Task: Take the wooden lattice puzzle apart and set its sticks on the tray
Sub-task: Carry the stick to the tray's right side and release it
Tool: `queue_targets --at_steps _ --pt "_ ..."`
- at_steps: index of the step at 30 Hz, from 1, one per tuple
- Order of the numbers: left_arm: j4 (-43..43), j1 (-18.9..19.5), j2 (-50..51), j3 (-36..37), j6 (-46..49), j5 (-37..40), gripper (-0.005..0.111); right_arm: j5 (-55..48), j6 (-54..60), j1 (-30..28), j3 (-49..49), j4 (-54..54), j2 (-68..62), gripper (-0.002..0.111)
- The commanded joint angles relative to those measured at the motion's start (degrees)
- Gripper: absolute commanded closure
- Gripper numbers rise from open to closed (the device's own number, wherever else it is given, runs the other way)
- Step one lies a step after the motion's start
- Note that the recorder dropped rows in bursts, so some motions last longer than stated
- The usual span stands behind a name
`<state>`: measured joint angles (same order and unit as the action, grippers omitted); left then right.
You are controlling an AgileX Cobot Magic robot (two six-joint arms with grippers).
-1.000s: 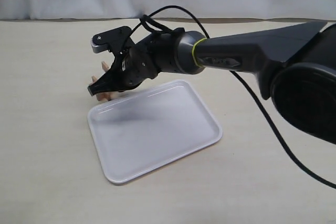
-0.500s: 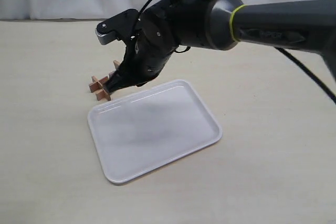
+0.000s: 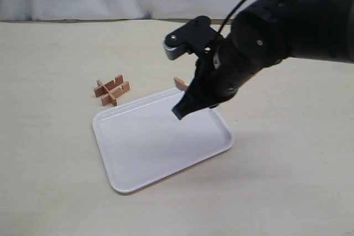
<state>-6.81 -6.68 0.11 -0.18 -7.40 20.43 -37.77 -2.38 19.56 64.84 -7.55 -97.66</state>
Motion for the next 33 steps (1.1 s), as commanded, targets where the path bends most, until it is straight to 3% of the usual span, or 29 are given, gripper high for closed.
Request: queue_targets --at_steps 1,5,18,20,23,25,33 --pt "-0.07 0.01 -0.11 0.18 -0.13 -0.47 0.107 5.27 0.26 -4.48 -7.25 -0.60 0.97 0.104" --pt "-0.07 0.01 -0.11 0.18 -0.13 -0.47 0.107 11.92 0.26 -5.48 -11.71 -0.47 0.97 0.104" --pt "-0.07 0.01 -0.11 0.18 -0.13 -0.47 0.107 23.69 0.17 -5.48 -11.81 5.38 -7.33 0.103" --pt "-0.07 0.01 -0.11 0.18 -0.13 -0.47 0.107 24.21 0.17 -5.48 -11.81 5.38 -8.09 0.096" --pt "-0.07 0.01 -0.11 0.18 -0.13 -0.64 0.107 23.16 0.17 -5.48 -11.10 5.38 -7.91 0.068" --pt "-0.07 0.01 -0.11 0.18 -0.13 -0.64 0.107 20.54 0.17 -5.48 -9.55 5.49 -7.41 0.059" --pt "-0.07 0.01 -0.11 0.18 -0.13 -0.64 0.107 2.27 3.36 -5.48 0.93 7.12 -2.77 0.058"
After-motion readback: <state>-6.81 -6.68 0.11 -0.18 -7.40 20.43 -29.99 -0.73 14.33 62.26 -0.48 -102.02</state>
